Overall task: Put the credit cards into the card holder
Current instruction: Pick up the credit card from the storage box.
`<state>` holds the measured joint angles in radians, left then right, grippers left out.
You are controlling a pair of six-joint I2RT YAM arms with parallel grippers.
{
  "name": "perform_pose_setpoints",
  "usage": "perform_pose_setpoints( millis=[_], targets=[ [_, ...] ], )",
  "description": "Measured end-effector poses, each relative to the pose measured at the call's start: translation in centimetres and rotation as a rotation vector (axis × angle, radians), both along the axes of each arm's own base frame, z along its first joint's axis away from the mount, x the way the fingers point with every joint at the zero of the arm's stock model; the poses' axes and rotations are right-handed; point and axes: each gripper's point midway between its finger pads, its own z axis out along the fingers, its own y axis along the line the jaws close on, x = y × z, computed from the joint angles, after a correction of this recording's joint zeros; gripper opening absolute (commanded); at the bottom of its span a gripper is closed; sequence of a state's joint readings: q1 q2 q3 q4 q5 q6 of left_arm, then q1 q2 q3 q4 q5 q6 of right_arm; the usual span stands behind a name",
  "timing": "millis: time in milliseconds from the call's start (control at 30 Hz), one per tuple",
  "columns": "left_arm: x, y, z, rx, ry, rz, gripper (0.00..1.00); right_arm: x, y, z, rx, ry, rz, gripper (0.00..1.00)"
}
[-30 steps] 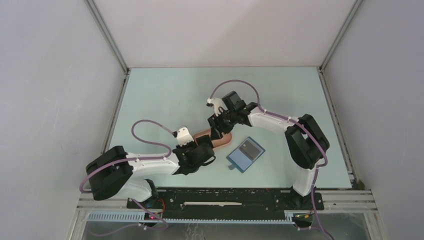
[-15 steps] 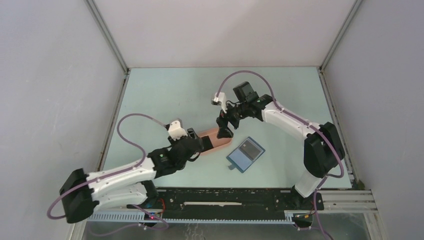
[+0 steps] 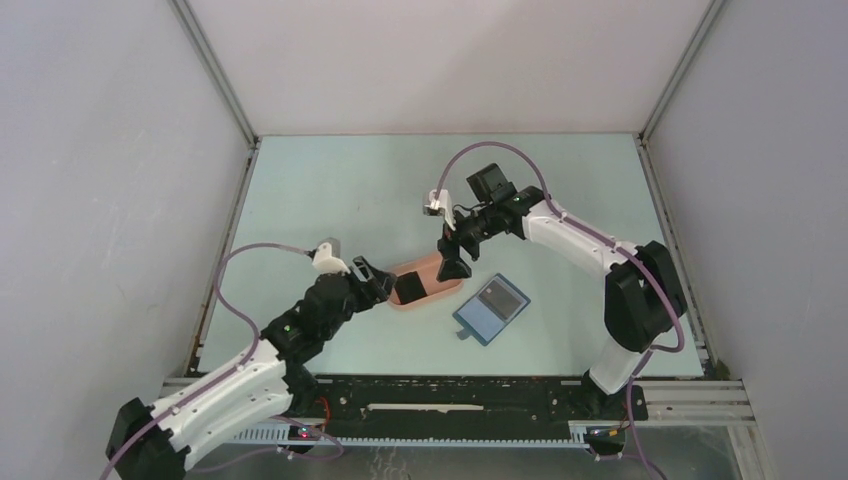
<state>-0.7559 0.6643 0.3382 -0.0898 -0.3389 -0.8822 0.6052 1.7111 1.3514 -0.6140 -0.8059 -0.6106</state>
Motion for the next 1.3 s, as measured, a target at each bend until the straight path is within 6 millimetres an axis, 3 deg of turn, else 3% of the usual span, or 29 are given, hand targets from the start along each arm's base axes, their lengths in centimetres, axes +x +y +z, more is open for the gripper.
perform_pose_setpoints(
  millis=[233, 333, 500, 700, 900, 1000, 1300],
  targets=[
    [0.6, 1.4, -6.1, 0.154, 0.198, 0.021, 0.47, -0.4, 0.7, -1.2, -0.025, 0.228, -0.144, 0.84],
    [1.1, 1.3, -7.6, 0.249, 0.277, 0.012, 0.44, -0.2, 1.2, -2.6, -0.049, 0.305, -0.196, 0.84],
    [2.9, 0.5, -7.8, 0.338, 0.313, -0.008, 0.45, -0.3, 1.8, -4.4, -0.085, 0.364, -0.231, 0.84],
    [4.0, -0.2, -8.1, 0.435, 0.312, -0.087, 0.43, -0.5, 2.0, -5.0, -0.099, 0.395, -0.245, 0.82],
    [5.0, -0.6, -9.5, 0.582, 0.317, -0.208, 0.23, -0.3, 2.2, -6.5, -0.127, 0.504, -0.321, 0.76],
    [5.0, -0.6, -10.4, 0.619, 0.334, -0.239, 0.02, -0.3, 2.2, -7.1, -0.148, 0.544, -0.361, 0.76],
    [4.4, -0.5, -9.6, 0.522, 0.325, -0.16, 0.0, 0.9, 1.6, -8.4, -0.211, 0.519, -0.48, 0.78]
  ],
)
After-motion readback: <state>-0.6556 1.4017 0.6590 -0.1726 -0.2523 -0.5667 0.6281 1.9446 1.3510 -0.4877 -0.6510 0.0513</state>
